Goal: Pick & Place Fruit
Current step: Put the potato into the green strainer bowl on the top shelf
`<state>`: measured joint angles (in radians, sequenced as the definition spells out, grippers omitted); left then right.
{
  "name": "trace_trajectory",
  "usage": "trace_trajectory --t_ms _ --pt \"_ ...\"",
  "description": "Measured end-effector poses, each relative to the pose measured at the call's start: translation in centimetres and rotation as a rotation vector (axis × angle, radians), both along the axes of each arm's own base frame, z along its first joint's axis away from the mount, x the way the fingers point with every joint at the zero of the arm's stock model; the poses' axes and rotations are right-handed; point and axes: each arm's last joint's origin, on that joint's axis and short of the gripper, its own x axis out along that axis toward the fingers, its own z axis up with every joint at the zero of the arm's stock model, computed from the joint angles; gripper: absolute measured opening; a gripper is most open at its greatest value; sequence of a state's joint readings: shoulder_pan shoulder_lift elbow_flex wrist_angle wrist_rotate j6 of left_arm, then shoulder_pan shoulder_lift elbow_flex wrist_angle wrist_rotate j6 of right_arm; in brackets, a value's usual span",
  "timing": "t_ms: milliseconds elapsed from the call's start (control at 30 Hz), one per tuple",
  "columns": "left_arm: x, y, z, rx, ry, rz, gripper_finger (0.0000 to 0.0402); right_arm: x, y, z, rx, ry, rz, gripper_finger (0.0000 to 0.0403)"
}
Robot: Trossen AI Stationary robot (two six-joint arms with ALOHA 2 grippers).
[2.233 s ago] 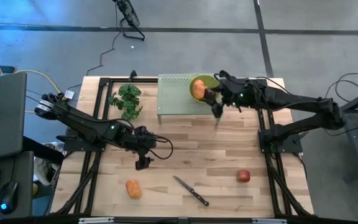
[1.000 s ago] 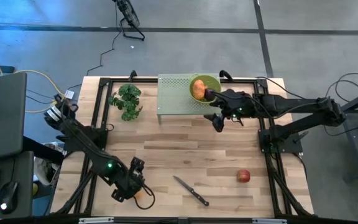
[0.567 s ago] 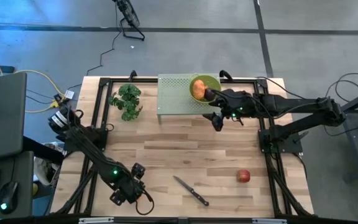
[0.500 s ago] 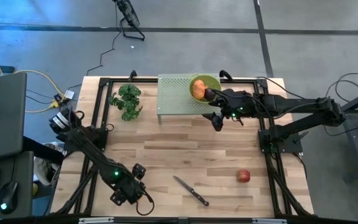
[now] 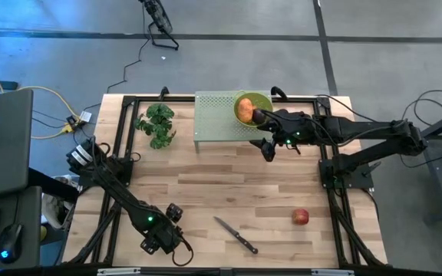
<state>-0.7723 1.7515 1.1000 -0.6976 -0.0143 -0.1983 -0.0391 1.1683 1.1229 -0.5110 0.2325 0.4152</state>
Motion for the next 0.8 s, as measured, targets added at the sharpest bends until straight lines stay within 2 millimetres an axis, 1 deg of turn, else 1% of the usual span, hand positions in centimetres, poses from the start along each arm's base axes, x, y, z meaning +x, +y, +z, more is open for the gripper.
trace_trajectory --t_ms 167,300,467,600,800 --pt "0.3 -0.3 0.1 -0.051 -0.016 0.103 0.0384 0.0 0.0 0.0 0.000 0.000 0.000 0.0301" --pt "0.5 -0.4 0.2 -0.065 -0.039 0.116 0.0384 0.0 0.0 0.0 0.000 0.000 0.000 0.0301" --pt "0.4 -0.2 0.1 -0.017 -0.048 0.122 0.0379 0.0 0.4 0.0 0.006 0.000 0.015 0.0301" --pt "0.4 -0.1 0.1 -0.011 -0.047 0.123 0.0352 0.0 0.8 0.0 0.006 0.000 0.034 0.0301" --pt "0.4 -0.1 0.1 -0.008 -0.050 0.116 0.0283 0.0 1.2 0.0 0.005 0.001 0.049 0.0301"
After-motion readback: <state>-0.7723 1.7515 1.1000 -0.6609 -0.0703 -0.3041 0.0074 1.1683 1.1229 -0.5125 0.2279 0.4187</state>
